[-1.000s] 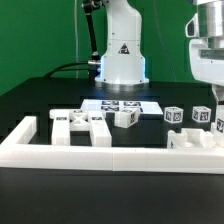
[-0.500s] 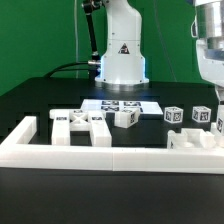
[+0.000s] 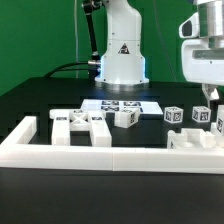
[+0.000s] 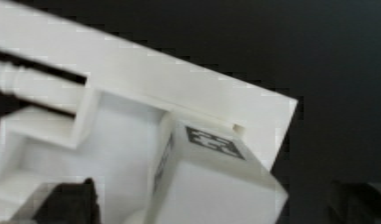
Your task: Assemble chair
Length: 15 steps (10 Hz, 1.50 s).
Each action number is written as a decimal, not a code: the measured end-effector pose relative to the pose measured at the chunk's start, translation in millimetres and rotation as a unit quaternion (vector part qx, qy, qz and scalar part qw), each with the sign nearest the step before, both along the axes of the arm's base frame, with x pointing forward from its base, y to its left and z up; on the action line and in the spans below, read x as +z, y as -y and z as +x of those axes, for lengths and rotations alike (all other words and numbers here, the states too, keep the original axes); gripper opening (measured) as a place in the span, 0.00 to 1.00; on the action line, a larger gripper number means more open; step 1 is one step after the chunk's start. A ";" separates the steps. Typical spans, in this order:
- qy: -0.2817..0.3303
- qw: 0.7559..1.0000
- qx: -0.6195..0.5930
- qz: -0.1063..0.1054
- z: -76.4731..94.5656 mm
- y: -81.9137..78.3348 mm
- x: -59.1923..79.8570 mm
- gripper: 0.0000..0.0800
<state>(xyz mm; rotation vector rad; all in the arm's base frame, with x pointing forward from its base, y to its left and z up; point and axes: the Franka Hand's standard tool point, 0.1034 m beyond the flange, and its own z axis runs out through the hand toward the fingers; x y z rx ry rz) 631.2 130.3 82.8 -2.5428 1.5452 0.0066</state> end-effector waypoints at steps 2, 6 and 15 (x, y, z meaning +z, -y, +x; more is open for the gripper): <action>0.014 0.995 0.098 -0.009 0.5 -0.1 -0.2 0.81; 0.031 0.962 0.269 -0.034 5.0 -0.6 3.4 0.81; 0.053 0.858 0.506 -0.074 2.8 1.0 -0.4 0.61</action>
Offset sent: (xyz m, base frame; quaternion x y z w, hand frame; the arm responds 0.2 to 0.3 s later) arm 0.0115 0.0006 0.0049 -0.0250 0.0136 -0.2777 0.9602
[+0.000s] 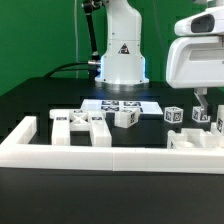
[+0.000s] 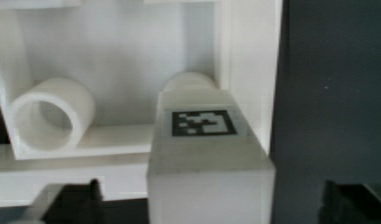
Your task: Assemble chair
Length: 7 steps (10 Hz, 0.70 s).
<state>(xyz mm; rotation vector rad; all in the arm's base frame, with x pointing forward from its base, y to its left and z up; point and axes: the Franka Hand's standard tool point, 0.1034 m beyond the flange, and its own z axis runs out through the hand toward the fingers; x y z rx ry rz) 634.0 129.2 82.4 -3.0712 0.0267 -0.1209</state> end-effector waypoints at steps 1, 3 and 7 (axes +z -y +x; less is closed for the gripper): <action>0.000 1.000 0.000 0.000 0.0 0.0 0.0 0.61; 0.000 1.000 0.000 0.000 0.1 0.3 0.0 0.43; -0.003 0.999 -0.053 0.007 0.3 0.6 0.1 0.36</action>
Offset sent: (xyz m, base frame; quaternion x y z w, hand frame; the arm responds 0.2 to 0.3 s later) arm 0.0000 0.0000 0.0000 0.0000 0.0000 0.0000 1.0000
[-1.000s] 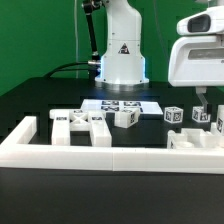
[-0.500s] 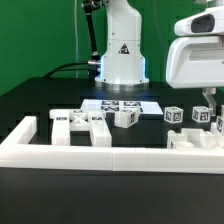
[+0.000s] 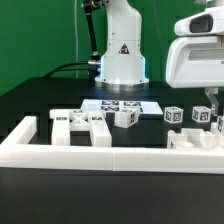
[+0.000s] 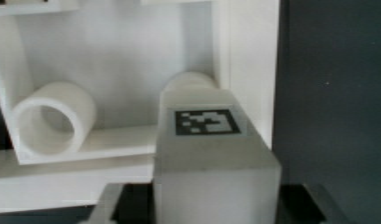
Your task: Assemble chair
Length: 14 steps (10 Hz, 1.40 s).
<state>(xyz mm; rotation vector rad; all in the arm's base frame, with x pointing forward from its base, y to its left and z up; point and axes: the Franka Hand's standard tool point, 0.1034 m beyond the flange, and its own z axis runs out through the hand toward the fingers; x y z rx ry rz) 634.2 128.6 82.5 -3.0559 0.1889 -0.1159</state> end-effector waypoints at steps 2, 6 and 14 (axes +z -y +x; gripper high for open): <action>-0.006 0.991 -0.136 0.017 -0.5 3.1 -1.1 0.36; -0.015 0.949 -0.313 0.040 -0.8 6.6 -1.4 0.36; -0.060 0.765 -0.635 0.084 -2.1 2.4 -2.3 0.36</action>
Offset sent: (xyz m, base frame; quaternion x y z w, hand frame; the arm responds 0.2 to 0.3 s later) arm -0.0138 0.0020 -0.0087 0.0226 -0.0162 0.2266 0.9736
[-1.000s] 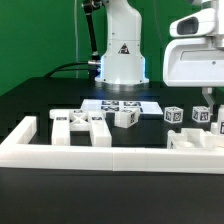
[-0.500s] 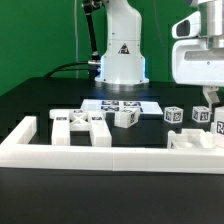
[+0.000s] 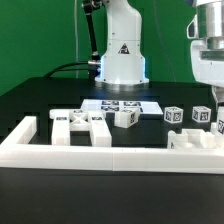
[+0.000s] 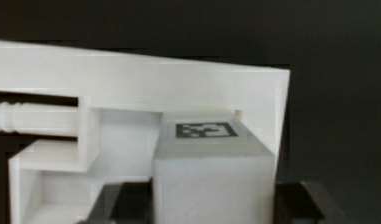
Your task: Assemble chair
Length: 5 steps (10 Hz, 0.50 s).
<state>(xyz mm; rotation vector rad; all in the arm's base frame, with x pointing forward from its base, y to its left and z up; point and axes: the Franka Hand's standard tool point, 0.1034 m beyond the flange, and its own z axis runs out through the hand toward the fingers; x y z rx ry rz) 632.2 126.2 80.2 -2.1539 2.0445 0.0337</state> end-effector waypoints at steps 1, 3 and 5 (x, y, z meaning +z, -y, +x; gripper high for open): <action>-0.001 1.000 -0.009 0.001 0.1 -0.2 0.1 0.36; 0.003 1.000 0.018 -0.001 0.0 -0.5 0.0 0.45; 0.003 0.996 0.084 -0.006 0.2 1.3 1.4 0.77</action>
Offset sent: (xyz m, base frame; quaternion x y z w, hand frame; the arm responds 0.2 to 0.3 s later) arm 0.0000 0.0000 0.0000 0.0000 0.0000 0.0000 1.0000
